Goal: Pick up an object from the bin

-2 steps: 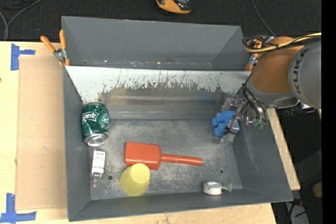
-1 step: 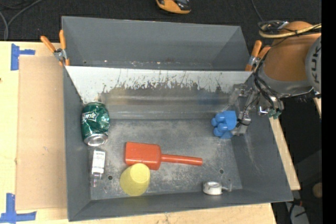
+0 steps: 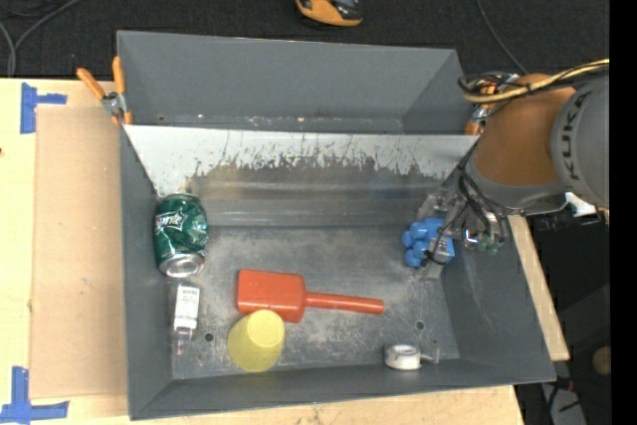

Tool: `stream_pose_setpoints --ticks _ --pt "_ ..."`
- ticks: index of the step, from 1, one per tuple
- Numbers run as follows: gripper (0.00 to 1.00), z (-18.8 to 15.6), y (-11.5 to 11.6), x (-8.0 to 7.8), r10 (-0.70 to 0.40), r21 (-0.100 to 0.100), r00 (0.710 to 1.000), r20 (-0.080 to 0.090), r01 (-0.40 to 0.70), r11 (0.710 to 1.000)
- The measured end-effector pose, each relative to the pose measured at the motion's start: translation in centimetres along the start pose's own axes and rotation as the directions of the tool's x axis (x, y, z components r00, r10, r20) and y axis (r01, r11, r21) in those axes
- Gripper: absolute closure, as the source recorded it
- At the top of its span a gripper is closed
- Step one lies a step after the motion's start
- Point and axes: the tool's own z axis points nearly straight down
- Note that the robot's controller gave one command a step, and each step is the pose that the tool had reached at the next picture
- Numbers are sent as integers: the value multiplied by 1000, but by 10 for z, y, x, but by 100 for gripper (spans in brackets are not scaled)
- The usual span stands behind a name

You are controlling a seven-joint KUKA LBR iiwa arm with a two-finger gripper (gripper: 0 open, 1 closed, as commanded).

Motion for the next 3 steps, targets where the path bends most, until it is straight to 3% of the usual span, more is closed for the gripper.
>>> stream_pose_setpoints --ticks 1,2,3 --pt "0 29 -15 -10 45 0 999 21 -45 999" --pt "100 27 -14 -11 4 -1 1000 20 -3 1000" --pt "100 27 -15 -10 -7 -1 1000 19 7 1000"
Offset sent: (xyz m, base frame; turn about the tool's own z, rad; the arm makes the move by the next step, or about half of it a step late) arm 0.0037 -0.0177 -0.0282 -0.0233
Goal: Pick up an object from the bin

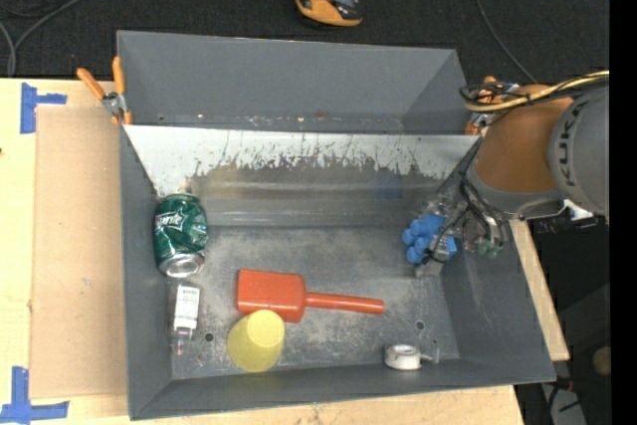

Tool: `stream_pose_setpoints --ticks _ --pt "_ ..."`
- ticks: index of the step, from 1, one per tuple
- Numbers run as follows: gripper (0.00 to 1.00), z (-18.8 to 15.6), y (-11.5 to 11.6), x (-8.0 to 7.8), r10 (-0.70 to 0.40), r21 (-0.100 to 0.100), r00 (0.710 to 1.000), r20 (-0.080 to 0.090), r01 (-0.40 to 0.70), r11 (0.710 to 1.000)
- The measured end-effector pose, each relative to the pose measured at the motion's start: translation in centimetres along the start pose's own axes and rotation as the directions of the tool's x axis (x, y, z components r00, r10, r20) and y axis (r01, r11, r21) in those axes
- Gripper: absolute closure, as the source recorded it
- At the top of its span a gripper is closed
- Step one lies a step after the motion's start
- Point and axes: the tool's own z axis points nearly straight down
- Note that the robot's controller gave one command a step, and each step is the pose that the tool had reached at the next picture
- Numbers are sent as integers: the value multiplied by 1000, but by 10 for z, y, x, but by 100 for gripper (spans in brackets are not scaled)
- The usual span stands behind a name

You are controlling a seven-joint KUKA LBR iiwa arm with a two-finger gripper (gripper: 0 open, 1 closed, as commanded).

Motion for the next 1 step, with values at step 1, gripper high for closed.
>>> stream_pose_setpoints --ticks 1 --pt "100 -11 0 1 0 -1 1000 -2 0 1000"
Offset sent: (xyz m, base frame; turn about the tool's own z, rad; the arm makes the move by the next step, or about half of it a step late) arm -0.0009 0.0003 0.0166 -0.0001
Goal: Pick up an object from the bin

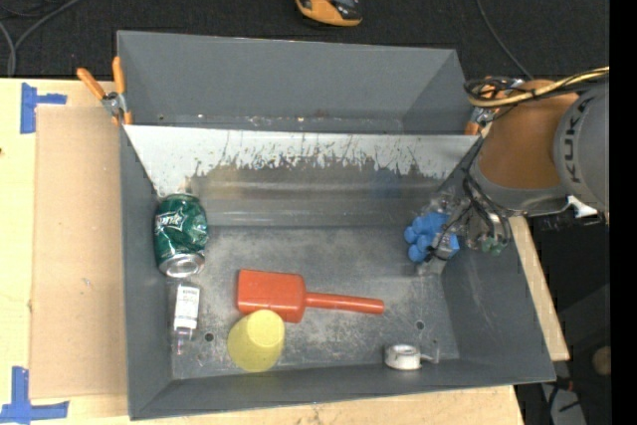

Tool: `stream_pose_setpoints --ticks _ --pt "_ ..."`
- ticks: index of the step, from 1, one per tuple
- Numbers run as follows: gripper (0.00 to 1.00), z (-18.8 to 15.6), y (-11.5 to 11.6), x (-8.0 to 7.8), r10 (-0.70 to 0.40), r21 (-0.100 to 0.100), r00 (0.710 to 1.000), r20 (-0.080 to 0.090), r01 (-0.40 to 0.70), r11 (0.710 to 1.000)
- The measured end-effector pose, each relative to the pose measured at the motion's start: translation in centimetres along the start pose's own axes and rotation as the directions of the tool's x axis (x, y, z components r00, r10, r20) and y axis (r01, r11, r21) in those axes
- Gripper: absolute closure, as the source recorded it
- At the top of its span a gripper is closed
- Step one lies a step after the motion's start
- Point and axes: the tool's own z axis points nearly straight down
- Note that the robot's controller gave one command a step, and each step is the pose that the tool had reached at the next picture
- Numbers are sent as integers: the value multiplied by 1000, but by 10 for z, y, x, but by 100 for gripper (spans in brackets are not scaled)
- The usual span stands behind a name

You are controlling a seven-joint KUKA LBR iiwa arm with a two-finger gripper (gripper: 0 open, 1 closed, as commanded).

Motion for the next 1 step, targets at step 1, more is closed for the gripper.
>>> stream_pose_setpoints --ticks 1 --pt "100 -5 0 0 -1 0 1000 0 1 1000"
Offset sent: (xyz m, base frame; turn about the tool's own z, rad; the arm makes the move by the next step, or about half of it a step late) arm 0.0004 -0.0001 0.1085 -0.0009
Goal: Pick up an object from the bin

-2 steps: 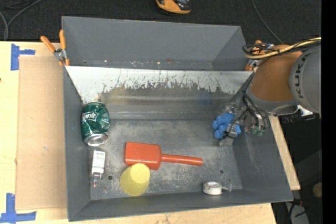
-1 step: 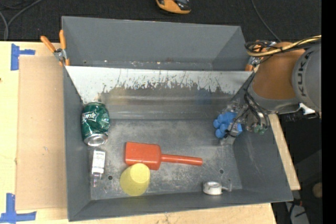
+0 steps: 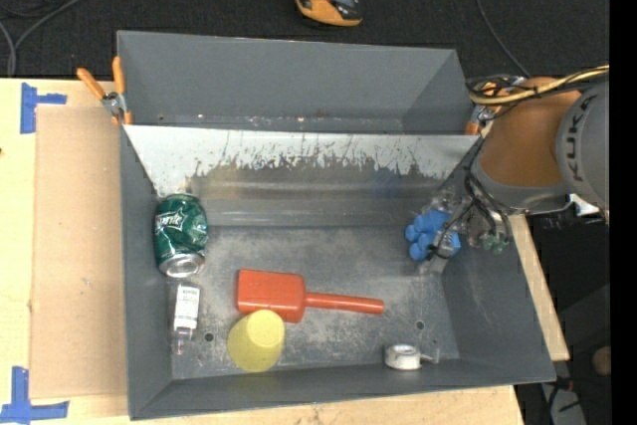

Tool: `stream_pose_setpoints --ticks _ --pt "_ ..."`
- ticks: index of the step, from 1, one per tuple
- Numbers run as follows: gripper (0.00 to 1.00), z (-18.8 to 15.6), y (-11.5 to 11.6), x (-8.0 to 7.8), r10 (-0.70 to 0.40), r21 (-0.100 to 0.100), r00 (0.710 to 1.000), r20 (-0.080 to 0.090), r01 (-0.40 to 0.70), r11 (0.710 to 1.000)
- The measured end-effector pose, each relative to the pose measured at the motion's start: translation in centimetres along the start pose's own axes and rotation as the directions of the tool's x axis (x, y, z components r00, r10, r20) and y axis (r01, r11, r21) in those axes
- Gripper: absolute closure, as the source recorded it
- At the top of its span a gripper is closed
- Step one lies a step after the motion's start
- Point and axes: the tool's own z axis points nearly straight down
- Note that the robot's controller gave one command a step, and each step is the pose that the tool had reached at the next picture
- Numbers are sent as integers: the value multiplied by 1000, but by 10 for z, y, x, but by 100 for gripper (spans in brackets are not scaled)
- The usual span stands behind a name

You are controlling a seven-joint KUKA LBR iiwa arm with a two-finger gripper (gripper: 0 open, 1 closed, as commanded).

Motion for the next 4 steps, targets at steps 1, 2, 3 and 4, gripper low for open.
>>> stream_pose_setpoints --ticks 1,2,3,4 --pt "100 -16 0 3 -1 -1 1000 -13 1 1000" --pt "100 -52 0 0 -1 -1 1000 -1 1 1000" --pt "100 -63 0 0 -1 -1 1000 0 1 1000" --pt "100 -79 0 0 -2 -2 1000 -1 2 1000"
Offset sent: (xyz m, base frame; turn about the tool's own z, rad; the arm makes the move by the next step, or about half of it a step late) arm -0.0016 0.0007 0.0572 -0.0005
